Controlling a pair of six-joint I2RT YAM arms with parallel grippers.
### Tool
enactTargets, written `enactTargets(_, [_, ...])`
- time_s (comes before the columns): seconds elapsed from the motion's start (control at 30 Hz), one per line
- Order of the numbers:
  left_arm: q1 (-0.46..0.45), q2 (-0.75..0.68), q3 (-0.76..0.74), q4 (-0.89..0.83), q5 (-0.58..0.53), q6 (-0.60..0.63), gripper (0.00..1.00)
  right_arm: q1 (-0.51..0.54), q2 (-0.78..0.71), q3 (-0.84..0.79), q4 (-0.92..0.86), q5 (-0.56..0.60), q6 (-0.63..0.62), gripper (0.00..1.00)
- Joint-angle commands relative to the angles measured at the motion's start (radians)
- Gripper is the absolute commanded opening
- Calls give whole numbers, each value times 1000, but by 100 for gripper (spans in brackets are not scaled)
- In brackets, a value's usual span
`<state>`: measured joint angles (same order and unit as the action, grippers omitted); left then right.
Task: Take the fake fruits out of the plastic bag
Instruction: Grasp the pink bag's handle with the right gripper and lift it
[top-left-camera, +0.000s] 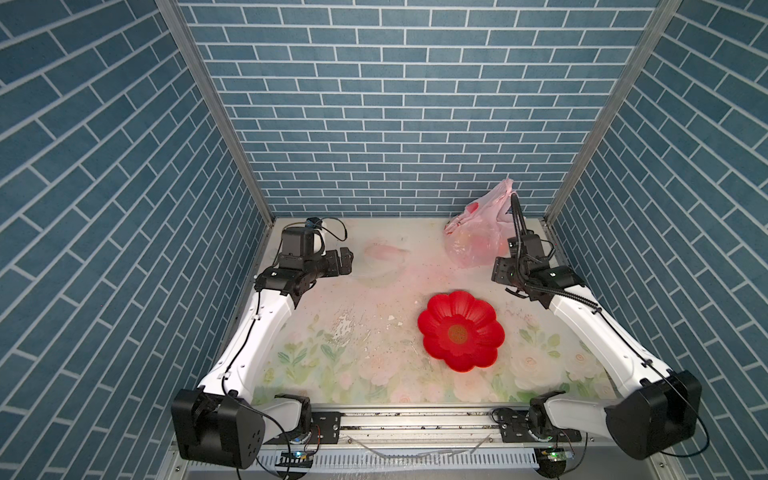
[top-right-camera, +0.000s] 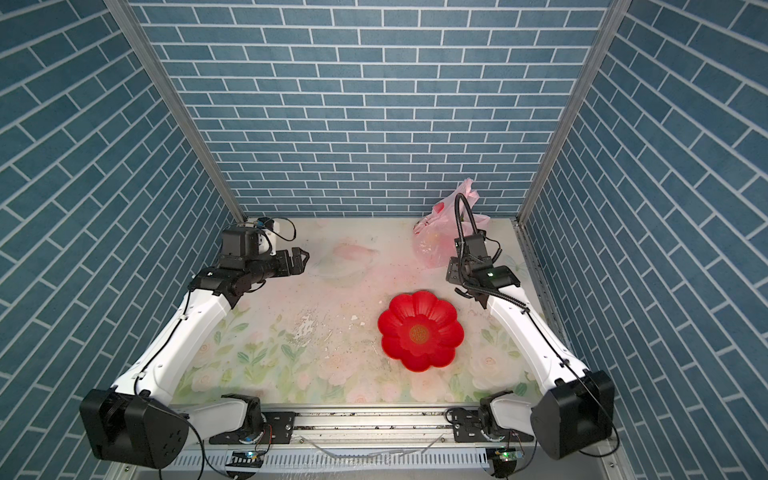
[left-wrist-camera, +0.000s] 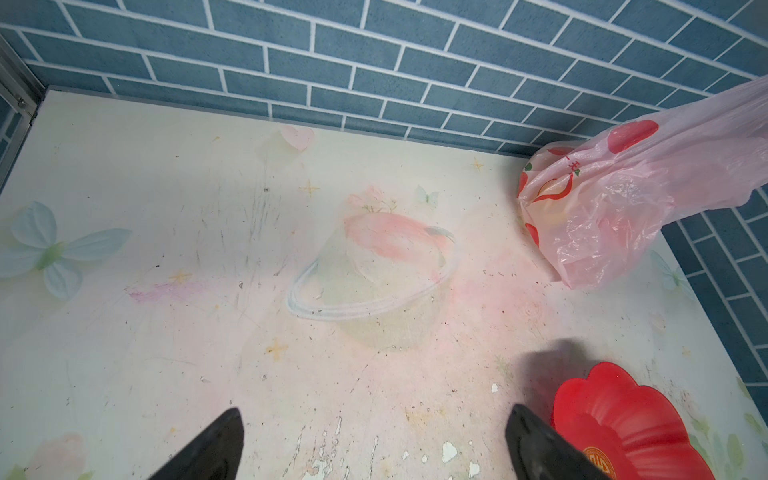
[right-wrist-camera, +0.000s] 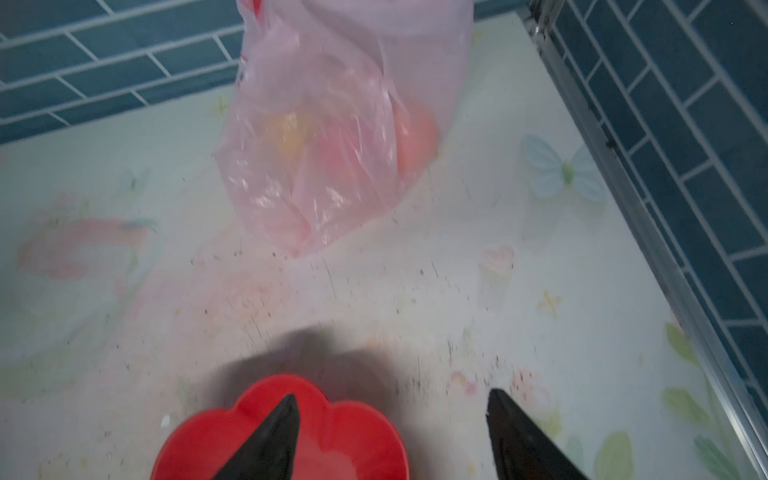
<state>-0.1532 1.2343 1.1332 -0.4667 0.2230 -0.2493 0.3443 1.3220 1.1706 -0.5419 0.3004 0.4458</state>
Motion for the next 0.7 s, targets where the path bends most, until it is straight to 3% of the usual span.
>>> enactTargets(0.0, [-2, -5, 15, -10, 22, 16, 99, -63, 119, 108, 259, -16, -83, 72])
enactTargets(0.17, [-2, 11, 19, -18, 16, 27, 99, -105, 311, 275, 380, -71, -110, 72])
enactTargets(0.5, [-2, 70, 40, -29, 93, 33, 99, -121, 591, 551, 397, -130, -128, 71])
enactTargets(0.6, [-2, 81, 40, -29, 101, 33, 99, -125, 666, 631, 387, -132, -135, 66])
enactTargets(0.67, [-2, 90, 42, -32, 99, 39, 99, -124, 708, 673, 387, -130, -137, 57])
